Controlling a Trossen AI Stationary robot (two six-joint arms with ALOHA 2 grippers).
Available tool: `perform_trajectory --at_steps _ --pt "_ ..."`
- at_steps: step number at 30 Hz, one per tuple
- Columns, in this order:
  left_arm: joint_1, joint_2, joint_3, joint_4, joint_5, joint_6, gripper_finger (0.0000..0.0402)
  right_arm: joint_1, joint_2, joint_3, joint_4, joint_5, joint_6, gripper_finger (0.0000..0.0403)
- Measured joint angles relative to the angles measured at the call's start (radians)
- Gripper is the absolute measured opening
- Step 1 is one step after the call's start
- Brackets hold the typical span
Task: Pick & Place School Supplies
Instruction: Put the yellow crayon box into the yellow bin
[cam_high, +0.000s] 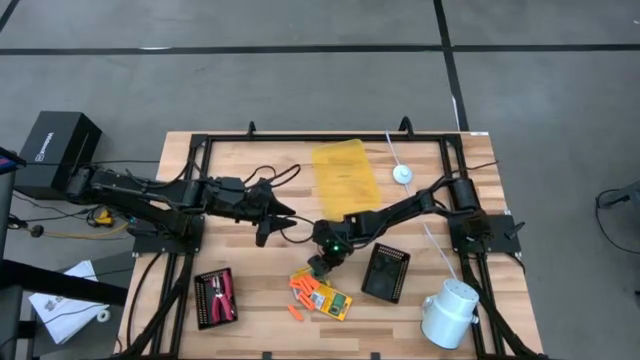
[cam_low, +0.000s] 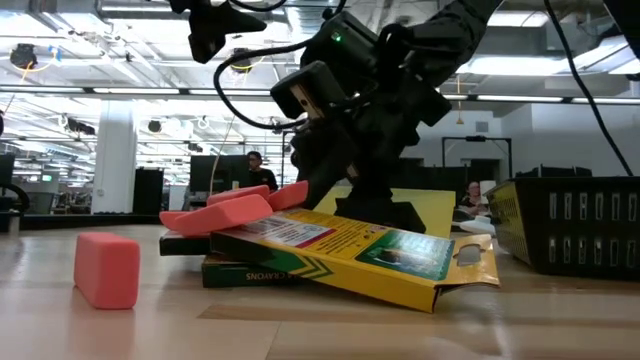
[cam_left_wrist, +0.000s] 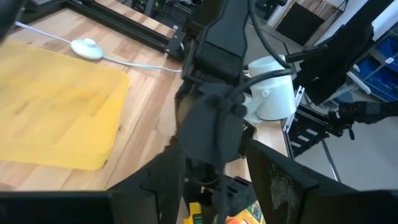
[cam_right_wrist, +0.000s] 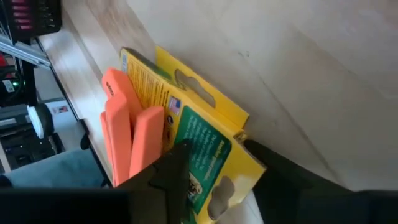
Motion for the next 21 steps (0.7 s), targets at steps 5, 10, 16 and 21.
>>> perform_trajectory --at_steps 5,10,16,21 --pt "0.000 0.000 0.000 -0.001 0.000 0.002 0.0167 -0.021 0.002 0.000 0.029 -0.004 -0.002 0.0039" --pt "0.003 0.000 0.000 -0.004 0.000 0.005 0.0167 -0.042 0.001 0.000 0.041 -0.033 -0.025 0.0010" --pt "0.024 0.000 0.000 -0.005 -0.001 0.006 0.0167 -0.070 0.001 0.005 0.086 -0.075 -0.036 0.0002" --pt "0.036 0.000 0.000 -0.006 -0.002 0.008 0.0167 -0.097 -0.005 0.065 0.090 -0.102 -0.058 0.0001"
